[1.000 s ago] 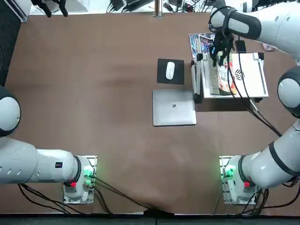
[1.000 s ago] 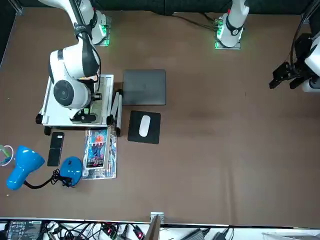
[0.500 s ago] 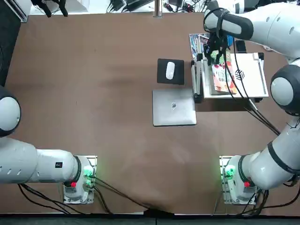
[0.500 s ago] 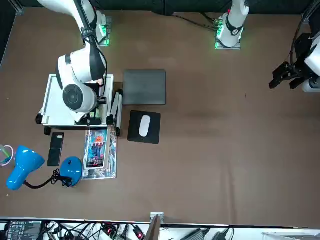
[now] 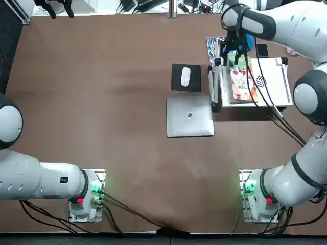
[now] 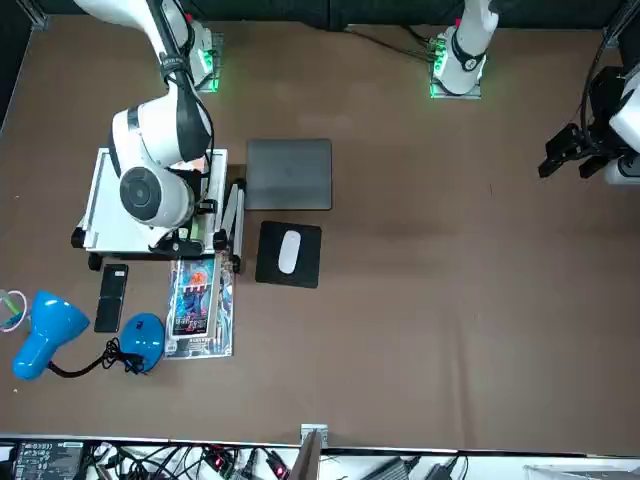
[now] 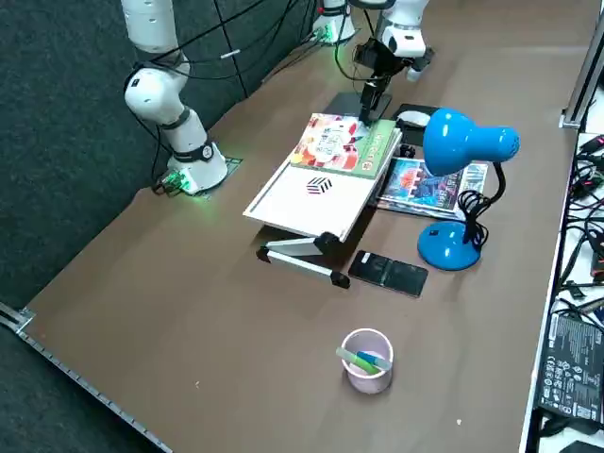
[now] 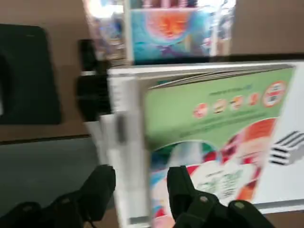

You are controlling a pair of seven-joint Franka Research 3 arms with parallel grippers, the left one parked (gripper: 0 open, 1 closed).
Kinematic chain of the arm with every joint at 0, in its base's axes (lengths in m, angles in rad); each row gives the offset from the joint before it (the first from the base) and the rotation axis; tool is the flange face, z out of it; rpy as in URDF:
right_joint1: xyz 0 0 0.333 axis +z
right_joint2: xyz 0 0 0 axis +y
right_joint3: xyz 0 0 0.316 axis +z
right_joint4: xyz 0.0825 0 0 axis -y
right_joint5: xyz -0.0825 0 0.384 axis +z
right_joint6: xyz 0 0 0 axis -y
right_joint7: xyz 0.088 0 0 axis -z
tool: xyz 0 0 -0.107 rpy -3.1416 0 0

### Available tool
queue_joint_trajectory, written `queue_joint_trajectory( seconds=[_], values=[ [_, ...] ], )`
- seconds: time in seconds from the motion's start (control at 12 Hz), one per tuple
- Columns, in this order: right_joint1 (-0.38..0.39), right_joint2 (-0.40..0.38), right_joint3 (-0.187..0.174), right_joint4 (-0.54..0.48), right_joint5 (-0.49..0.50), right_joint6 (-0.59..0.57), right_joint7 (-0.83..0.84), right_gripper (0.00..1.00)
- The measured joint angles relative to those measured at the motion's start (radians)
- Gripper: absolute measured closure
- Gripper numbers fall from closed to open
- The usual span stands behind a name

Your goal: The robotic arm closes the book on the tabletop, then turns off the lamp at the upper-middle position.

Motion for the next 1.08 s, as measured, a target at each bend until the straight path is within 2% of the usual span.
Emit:
queue_joint_trajectory(
  seconds=[0.17,0.33,0.75,0.83,1.08],
  values=[
    [0.000,0.000,0.000,0.016,0.087,0.000,0.001,0.33],
    [0.000,-0.003,-0.004,0.027,0.102,0.000,0.001,0.34],
    [-0.034,-0.040,-0.021,0.036,0.095,-0.013,-0.030,0.43],
    [-0.039,-0.040,-0.022,0.031,0.073,-0.013,-0.052,0.49],
    [-0.041,-0.033,-0.023,0.019,0.031,-0.012,-0.094,0.51]
  ],
)
